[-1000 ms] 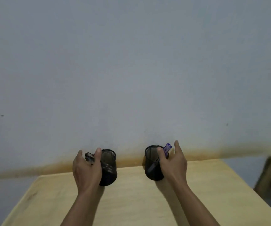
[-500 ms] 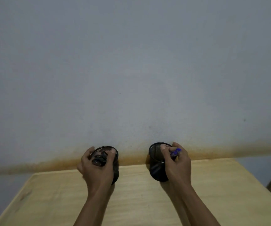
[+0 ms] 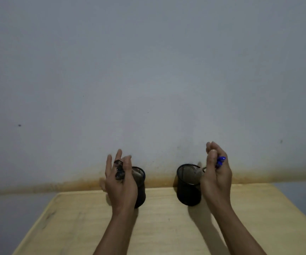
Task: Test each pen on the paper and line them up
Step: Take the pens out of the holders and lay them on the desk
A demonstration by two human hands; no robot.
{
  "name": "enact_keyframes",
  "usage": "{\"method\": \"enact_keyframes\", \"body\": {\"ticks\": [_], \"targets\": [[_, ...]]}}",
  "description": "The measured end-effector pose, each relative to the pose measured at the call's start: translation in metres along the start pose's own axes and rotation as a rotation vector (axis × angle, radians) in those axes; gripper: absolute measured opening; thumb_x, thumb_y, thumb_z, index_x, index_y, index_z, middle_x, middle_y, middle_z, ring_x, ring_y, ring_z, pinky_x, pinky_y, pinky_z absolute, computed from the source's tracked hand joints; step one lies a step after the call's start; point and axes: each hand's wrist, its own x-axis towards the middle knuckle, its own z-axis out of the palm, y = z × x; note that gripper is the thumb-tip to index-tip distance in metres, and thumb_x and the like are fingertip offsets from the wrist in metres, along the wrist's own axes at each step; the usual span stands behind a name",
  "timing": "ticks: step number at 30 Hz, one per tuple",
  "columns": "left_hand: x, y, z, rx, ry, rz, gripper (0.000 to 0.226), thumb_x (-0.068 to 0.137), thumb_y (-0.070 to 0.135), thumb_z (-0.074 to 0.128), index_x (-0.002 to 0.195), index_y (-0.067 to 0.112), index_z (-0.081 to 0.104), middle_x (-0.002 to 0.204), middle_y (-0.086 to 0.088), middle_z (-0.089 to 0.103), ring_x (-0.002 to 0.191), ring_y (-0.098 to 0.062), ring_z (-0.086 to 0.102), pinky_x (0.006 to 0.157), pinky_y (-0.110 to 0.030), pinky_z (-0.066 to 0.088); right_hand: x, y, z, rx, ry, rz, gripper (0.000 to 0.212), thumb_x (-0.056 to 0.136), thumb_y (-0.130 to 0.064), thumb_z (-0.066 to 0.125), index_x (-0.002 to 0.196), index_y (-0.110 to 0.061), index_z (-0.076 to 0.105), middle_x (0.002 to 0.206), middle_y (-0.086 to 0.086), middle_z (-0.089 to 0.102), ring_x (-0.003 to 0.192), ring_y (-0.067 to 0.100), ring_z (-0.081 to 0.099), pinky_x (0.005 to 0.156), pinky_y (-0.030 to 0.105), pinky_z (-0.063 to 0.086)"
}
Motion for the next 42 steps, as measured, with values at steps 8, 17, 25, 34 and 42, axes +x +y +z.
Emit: {"method": "enact_keyframes", "body": {"ticks": [8, 17, 25, 34, 42], "targets": [[-0.024, 0.041, -0.050, -0.646, 0.230, -0.202, 0.015, 0.098, 0.024, 0.058, 0.101, 0.011, 0.066, 0.108, -0.005, 0.072, 0.098, -0.015, 0.072, 0.082, -0.028, 0.058, -0.037, -0.038, -0.038, 0.415, 0.157, 0.246, 0.036, 0.106, -0.028, 0.047, 0.137, -0.010, 0.051, 0.130, 0.006, 0.065, 0.112, 0.014, 0.070, 0.089, 0.028, 0.054], [-0.051, -0.033, -0.096, -0.470, 0.371, -0.640, 0.007, 0.096, 0.024, 0.063, 0.094, 0.019, 0.066, 0.088, -0.005, 0.059, 0.062, -0.012, 0.058, 0.056, -0.026, 0.051, -0.083, 0.022, -0.069, 0.220, 0.317, 0.555, 0.025, 0.104, -0.025, 0.055, 0.128, -0.020, 0.051, 0.115, 0.008, 0.066, 0.097, 0.021, 0.064, 0.096, 0.042, 0.053], [-0.060, -0.034, -0.103, 0.398, 0.260, -0.551, 0.126, 0.074, 0.057, 0.077, 0.152, -0.002, -0.002, 0.160, -0.024, 0.016, 0.150, -0.037, 0.010, 0.121, -0.049, 0.013, -0.088, 0.024, -0.086, -0.318, 0.335, 0.569, 0.087, 0.094, -0.048, 0.063, 0.156, -0.002, 0.024, 0.163, 0.011, 0.028, 0.147, 0.031, 0.035, 0.117, 0.046, 0.036], [-0.087, -0.046, -0.118, 0.650, 0.096, -0.294, 0.109, 0.084, 0.063, 0.061, 0.155, 0.003, 0.004, 0.164, -0.019, 0.005, 0.152, -0.030, -0.001, 0.120, -0.051, 0.003, -0.105, 0.018, -0.100, -0.498, 0.093, 0.421, 0.072, 0.104, -0.038, 0.050, 0.160, -0.007, 0.017, 0.170, 0.006, 0.008, 0.156, 0.024, 0.016, 0.122, 0.035, 0.019], [-0.117, -0.038, -0.144, 0.606, -0.003, -0.113, 0.095, 0.086, 0.068, 0.052, 0.157, 0.022, 0.009, 0.166, -0.003, 0.005, 0.152, -0.019, 0.002, 0.122, -0.049, 0.006, -0.148, 0.000, -0.090, -0.529, -0.174, 0.124, 0.063, 0.100, -0.033, 0.058, 0.156, -0.021, 0.030, 0.166, 0.000, 0.021, 0.151, 0.020, 0.028, 0.114, 0.030, 0.030]]}}
